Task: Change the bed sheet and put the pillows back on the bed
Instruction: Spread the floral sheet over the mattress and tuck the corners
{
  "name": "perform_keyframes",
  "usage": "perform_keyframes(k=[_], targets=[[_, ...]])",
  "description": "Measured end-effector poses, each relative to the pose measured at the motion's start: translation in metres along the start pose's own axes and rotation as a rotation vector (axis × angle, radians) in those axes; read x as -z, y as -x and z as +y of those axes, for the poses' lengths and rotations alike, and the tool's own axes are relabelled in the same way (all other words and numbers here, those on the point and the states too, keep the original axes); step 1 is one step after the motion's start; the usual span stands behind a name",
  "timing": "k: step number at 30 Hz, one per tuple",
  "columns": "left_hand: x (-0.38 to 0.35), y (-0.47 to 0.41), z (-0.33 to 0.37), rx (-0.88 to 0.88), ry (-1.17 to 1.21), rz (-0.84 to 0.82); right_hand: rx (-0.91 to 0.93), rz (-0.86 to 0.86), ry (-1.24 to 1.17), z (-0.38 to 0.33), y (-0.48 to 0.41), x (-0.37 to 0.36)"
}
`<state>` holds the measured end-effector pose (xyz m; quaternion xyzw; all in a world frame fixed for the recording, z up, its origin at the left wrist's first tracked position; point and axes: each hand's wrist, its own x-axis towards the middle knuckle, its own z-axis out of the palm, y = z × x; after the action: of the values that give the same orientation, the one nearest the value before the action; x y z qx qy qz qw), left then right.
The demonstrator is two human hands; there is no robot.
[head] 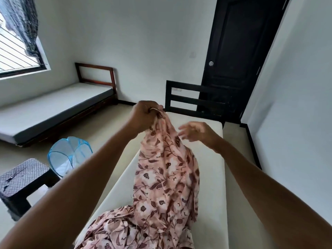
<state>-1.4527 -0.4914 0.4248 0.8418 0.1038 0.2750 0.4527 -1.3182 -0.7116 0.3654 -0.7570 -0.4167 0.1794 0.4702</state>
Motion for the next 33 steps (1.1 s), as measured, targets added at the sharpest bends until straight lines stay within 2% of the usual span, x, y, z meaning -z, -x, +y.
perform_keyframes(k=[2, 4, 7, 9, 11, 13, 15, 17, 19, 21, 23, 26, 29, 33], targets=[[-0.016, 0.002, 0.011, -0.075, -0.107, -0.124, 0.121, 0.047, 0.025, -0.022, -0.01, -0.017], [-0.028, 0.002, 0.017, -0.154, -0.281, -0.252, 0.188, 0.196, 0.197, -0.038, -0.018, -0.032], [-0.027, 0.001, 0.02, -0.179, -0.316, -0.289, 0.111, 0.358, 0.593, -0.019, -0.019, -0.045], [-0.019, 0.004, 0.025, -0.161, -0.264, -0.252, -0.001, 0.429, 0.708, 0.026, -0.012, -0.049], [-0.005, 0.006, 0.025, -0.089, -0.167, -0.174, -0.234, 0.471, 0.678, 0.082, 0.002, -0.045], [0.016, 0.006, 0.015, -0.038, -0.144, -0.04, -0.419, 0.492, 0.604, 0.133, 0.022, -0.035], [0.039, 0.004, -0.005, -0.012, -0.198, 0.149, -0.501, 0.506, 0.548, 0.155, 0.035, -0.025], [0.056, 0.002, -0.028, 0.053, -0.264, 0.289, -0.436, 0.632, 0.477, 0.157, 0.032, -0.018], [0.057, 0.003, -0.04, 0.117, -0.237, 0.291, -0.336, 0.728, 0.317, 0.13, 0.021, -0.013], [0.043, 0.007, -0.035, 0.104, -0.169, 0.151, -0.248, 0.735, 0.244, 0.092, 0.003, -0.014], [0.022, 0.013, -0.023, 0.073, -0.064, -0.063, -0.117, 0.686, 0.225, 0.051, -0.014, -0.019], [-0.013, 0.016, -0.013, -0.006, -0.182, -0.331, 0.156, 0.537, 0.253, -0.014, -0.023, -0.031], [-0.03, 0.009, -0.006, -0.112, -0.341, -0.258, 0.276, 0.443, 0.276, -0.034, -0.027, -0.028], [-0.02, 0.002, 0.007, -0.151, -0.334, -0.12, 0.136, 0.474, 0.43, 0.017, -0.021, -0.014]])
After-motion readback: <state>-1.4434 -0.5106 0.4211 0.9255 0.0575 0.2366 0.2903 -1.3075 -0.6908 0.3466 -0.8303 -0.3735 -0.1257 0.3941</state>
